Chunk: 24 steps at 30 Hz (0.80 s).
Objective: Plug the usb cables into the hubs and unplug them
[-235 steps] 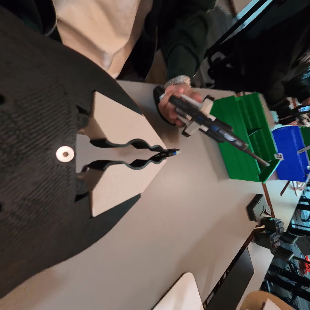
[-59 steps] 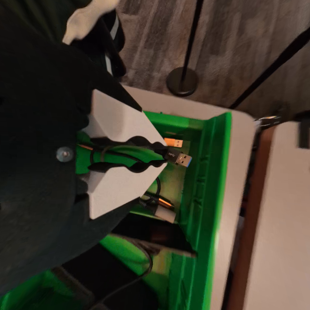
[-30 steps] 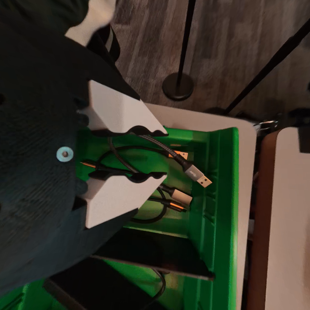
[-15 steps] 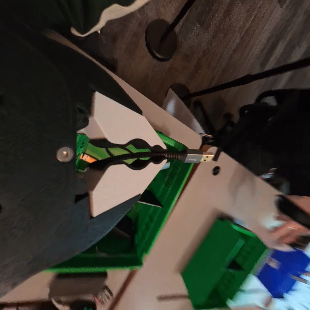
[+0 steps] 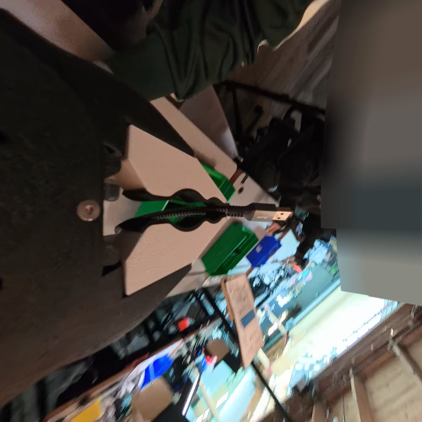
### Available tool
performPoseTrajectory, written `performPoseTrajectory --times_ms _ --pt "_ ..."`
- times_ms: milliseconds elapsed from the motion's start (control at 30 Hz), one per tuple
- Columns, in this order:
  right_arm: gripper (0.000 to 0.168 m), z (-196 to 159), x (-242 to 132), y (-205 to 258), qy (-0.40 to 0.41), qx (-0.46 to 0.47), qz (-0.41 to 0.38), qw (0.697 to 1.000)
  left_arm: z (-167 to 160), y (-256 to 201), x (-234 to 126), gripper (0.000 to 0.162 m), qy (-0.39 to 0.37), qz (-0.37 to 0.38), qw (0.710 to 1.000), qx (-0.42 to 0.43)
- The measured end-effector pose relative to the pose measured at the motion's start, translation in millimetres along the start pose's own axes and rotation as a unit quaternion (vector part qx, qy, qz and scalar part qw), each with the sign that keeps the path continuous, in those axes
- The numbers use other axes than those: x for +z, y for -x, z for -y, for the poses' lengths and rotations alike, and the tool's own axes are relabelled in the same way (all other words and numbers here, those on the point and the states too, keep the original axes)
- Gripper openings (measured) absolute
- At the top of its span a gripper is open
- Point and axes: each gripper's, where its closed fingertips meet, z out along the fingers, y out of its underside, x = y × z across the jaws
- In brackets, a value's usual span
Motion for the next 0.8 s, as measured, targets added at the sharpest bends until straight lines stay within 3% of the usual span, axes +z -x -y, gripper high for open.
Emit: performPoseTrajectory --times_ms 100,233,400,567,800 --pt "0.004 -6.8 -55.8 -17.0 0.032 -0.004 -0.098 0.995 3.4 -8.4 -1.2 0.009 -0.011 -0.025 1.0 0.011" --pt "0.004 -20.6 -137.5 -26.7 0.06 0.022 -0.205 0.977 10.4 -45.3 -5.7 0.009 -0.029 -0.12 0.992 0.037" --pt "0.004 -48.8 -217.6 -18.4 0.133 0.037 -0.285 0.948 -1.5 -82.4 -12.4 0.009 0.005 -0.199 0.975 0.102" --pt "0.004 -92.8 -239.8 2.7 0.232 0.123 -0.219 0.94 -23.6 -104.9 -13.8 0.01 0.057 -0.261 0.957 0.117" --pt "0.005 -128.3 -226.4 51.9 0.267 0.3 -0.063 0.913 -35.2 -107.0 -13.4 0.01 0.088 -0.27 0.951 0.117"
